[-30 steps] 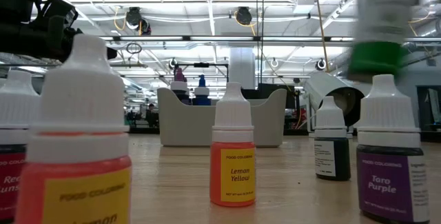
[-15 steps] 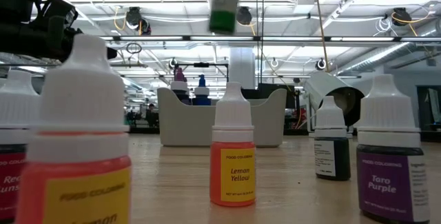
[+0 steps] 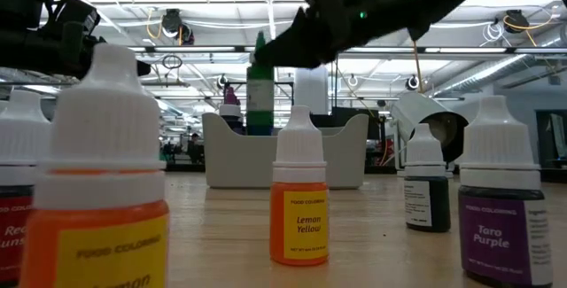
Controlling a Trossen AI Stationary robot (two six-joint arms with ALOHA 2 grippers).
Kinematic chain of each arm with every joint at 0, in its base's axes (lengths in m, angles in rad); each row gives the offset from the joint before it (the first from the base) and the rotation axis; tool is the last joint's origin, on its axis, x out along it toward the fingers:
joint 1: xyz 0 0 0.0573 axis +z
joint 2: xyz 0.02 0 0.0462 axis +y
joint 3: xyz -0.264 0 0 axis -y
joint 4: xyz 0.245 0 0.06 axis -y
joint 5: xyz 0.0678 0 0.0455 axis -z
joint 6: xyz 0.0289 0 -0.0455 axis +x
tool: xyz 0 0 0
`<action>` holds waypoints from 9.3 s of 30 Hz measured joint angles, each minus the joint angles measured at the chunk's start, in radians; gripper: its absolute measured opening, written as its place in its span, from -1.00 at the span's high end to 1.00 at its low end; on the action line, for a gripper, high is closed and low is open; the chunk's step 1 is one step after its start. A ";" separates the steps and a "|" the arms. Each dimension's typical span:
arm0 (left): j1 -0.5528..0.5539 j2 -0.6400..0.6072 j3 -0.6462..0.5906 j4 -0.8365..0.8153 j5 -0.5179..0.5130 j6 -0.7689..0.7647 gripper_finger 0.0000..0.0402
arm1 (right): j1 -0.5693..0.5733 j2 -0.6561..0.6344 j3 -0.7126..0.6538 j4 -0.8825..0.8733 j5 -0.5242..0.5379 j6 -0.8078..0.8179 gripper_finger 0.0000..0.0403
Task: Pick & Place food coloring
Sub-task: Put the large green food coloring bottle into the white bin, then put the small purple food coloring bottle into the white bin
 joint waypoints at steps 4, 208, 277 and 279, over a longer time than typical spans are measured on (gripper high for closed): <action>0.000 0.004 0.000 0.001 0.000 0.008 0.71 | -0.006 0.048 0.000 -0.003 0.003 0.009 0.43; -1.178 1.892 1.378 -0.879 0.005 -1.096 -0.13 | 0.132 -1.496 -0.943 -0.212 0.187 0.022 1.00; -0.613 1.872 2.012 -1.228 -0.121 -0.265 0.72 | 0.132 -1.497 -0.943 -0.212 0.190 0.000 1.00; -0.556 1.878 2.013 -1.234 -0.115 -0.234 0.72 | 0.132 -1.497 -0.943 -0.212 0.190 -0.001 1.00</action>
